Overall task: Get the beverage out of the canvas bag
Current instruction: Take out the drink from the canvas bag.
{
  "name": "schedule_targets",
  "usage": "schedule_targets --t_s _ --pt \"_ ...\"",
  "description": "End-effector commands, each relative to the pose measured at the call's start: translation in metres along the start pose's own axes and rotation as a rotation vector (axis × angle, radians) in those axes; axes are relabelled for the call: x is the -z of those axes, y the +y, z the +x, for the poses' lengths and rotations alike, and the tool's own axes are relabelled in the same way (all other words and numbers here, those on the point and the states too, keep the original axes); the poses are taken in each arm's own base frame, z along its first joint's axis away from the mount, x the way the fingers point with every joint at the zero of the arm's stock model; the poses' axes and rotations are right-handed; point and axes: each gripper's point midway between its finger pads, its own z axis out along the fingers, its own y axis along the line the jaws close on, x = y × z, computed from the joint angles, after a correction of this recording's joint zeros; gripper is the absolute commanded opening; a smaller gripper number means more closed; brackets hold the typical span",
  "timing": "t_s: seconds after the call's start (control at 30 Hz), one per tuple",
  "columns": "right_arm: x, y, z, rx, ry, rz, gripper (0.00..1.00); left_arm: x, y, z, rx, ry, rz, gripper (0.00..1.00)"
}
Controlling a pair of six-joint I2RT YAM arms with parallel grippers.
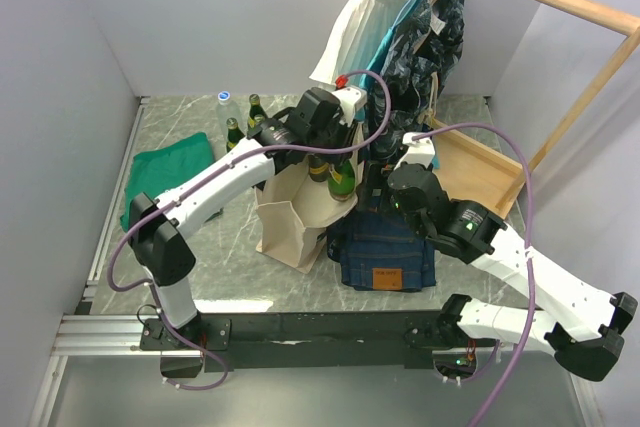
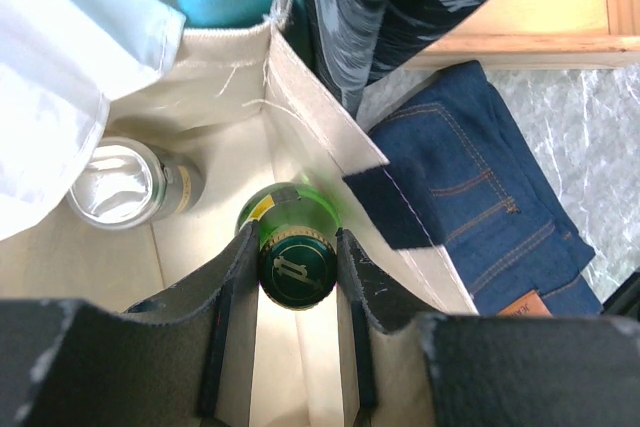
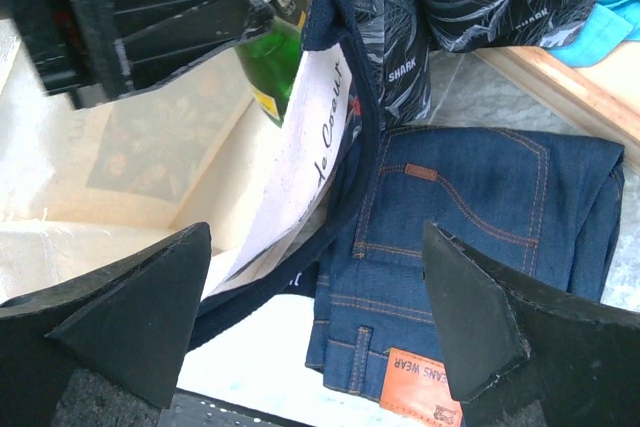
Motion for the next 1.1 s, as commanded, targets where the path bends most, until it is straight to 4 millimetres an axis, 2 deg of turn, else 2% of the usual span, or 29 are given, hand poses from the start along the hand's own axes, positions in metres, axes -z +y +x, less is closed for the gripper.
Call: schedule_targets --t_s 0.0,0.13,0.37,0.57,0.8,0.83,0.9,0.93,1.07 --pt "0.000 0.003 -0.007 -0.034 -0.029 -0.016 0.92 0.072 -0.030 -0.091 -0.011 -0.299 0.102 0.01" --pt "0.000 0.004 -0.006 -0.037 -0.025 -0.022 0.91 0.090 -0.034 -0.100 -0.012 -0.334 0.123 0.01" --pt "0.001 0.005 -0.005 -0.043 -0.023 -0.028 0.91 0.107 -0.041 -0.108 -0.023 -0.353 0.146 0.01" --pt "0.000 0.006 -0.007 -0.040 -0.026 -0.032 0.91 0.130 -0.036 -0.123 -0.026 -0.415 0.118 0.01" --pt "-0.003 0.008 -0.005 -0.030 -0.016 -0.027 0.91 0.146 -0.029 -0.132 -0.017 -0.469 0.072 0.01" --pt "-0.002 0.008 -0.006 -0.030 -0.016 -0.031 0.91 0.157 -0.028 -0.136 -0.011 -0.498 0.069 0.01" --pt "-0.003 0.008 -0.006 -0.030 -0.018 -0.030 0.91 0.166 -0.024 -0.140 -0.001 -0.536 0.055 0.01" --pt "-0.002 0.010 -0.007 -0.030 -0.019 -0.034 0.91 0.178 -0.024 -0.144 0.004 -0.566 0.053 0.01" --pt "-0.003 0.011 -0.007 -0.028 -0.019 -0.040 0.91 0.202 -0.019 -0.152 0.017 -0.627 0.035 0.01"
